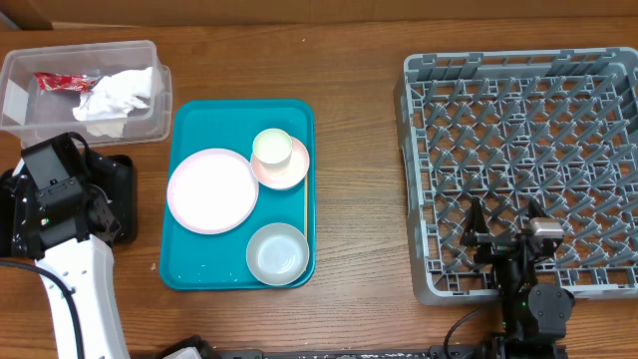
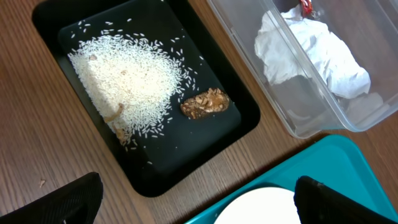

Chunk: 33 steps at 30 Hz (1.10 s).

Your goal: Sort waste into correct bins and load items into the dishwasher

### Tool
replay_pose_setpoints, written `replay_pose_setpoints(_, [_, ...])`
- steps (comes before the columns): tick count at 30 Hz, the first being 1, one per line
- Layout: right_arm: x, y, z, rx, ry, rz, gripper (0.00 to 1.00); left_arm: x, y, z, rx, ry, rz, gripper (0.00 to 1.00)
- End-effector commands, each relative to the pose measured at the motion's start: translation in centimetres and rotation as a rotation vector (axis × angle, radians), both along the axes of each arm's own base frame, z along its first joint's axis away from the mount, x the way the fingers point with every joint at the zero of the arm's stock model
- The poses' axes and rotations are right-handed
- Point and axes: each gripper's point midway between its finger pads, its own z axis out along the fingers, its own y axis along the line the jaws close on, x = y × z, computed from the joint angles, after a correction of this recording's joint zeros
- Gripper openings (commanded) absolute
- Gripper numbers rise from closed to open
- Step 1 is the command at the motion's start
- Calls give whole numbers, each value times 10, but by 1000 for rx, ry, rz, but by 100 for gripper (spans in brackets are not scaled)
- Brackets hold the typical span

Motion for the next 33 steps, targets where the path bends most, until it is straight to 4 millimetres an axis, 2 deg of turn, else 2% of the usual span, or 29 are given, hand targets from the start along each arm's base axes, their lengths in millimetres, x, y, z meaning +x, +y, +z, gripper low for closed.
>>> replay_pose_setpoints(1, [0, 0, 3, -2, -25, -2, 100, 2, -1, 2, -22, -19, 3, 100])
replay_pose_setpoints(4, [0, 14, 6, 0, -34, 80, 100, 2, -1, 2, -22, -19, 3, 100])
replay_pose_setpoints(7, [-12, 65, 16, 94, -59, 390, 100, 2, -1, 2, -22, -19, 3, 100])
replay_pose_setpoints(9, [-41, 110, 42, 198, -111, 706, 100, 2, -1, 2, -22, -19, 3, 100])
replay_pose_setpoints(12, [-97, 151, 67, 290, -95, 1088, 100, 2, -1, 2, -22, -19, 3, 100])
replay_pose_setpoints(16, [-119, 150, 108, 302, -247, 1136, 100, 2, -1, 2, -21, -19, 3, 100])
replay_pose_setpoints(18, [-121, 144, 126, 347, -326, 1104, 100, 2, -1, 2, -22, -19, 3, 100])
replay_pose_setpoints(22, [-111, 120, 158, 520, -424, 977, 100, 2, -1, 2, -22, -19, 3, 100])
replay_pose_setpoints(26, [-124, 112, 201, 525, -524, 940, 100, 2, -1, 2, -22, -19, 3, 100])
replay_pose_setpoints(29, [-126, 117, 230, 451, -481, 922, 100, 2, -1, 2, -22, -19, 3, 100])
replay_pose_setpoints(33, [-111, 127, 255, 325, -329, 904, 100, 2, -1, 2, -22, -19, 3, 100])
